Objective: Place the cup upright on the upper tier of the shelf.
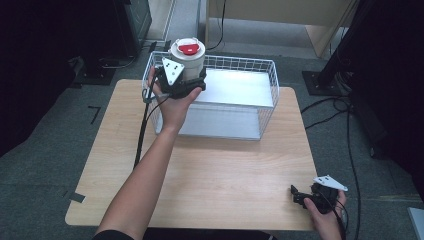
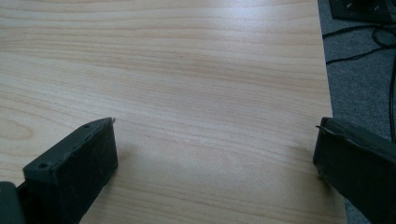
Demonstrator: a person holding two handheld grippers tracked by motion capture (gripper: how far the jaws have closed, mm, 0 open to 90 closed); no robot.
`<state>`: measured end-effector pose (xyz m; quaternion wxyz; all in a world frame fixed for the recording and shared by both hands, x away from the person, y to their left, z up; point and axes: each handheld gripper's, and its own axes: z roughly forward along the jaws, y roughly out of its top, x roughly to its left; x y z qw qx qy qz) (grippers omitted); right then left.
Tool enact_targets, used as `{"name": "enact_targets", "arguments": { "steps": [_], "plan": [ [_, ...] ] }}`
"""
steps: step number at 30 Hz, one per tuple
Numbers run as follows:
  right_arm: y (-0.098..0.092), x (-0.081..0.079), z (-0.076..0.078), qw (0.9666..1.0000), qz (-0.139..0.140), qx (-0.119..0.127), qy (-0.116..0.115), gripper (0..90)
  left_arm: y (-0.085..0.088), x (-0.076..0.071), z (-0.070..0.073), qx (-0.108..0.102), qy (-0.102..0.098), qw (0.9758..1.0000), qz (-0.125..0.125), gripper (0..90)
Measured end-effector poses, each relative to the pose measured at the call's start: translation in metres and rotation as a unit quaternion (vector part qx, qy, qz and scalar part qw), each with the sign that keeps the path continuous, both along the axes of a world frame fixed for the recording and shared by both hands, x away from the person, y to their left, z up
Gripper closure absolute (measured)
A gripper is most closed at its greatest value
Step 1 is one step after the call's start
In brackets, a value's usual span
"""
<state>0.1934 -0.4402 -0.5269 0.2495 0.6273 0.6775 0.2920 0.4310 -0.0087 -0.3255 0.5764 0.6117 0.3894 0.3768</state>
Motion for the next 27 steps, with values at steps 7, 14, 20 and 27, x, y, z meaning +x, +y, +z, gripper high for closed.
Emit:
{"name": "enact_targets", "arguments": {
  "steps": [7,14,20,27],
  "plan": [
    [0.0,0.0,0.0,1.0,0.0,0.0,0.0,0.0,0.007,-0.009,-0.004,0.0,0.002,1.0,0.007,0.1],
    [0.0,0.001,0.0,1.0,-0.001,0.001,0.001,0.0,0.025,-0.02,-0.007,-0.006,0.0,0.9999,0.009,0.1],
    [0.0,0.001,0.0,1.0,0.001,0.0,0.001,0.0,0.038,-0.031,-0.009,-0.002,-0.007,0.9999,0.009,0.1],
    [0.0,0.001,0.0,1.0,0.0,0.0,0.001,0.0,0.044,-0.049,-0.008,0.011,-0.02,0.9997,-0.001,0.1]
  ]
}}
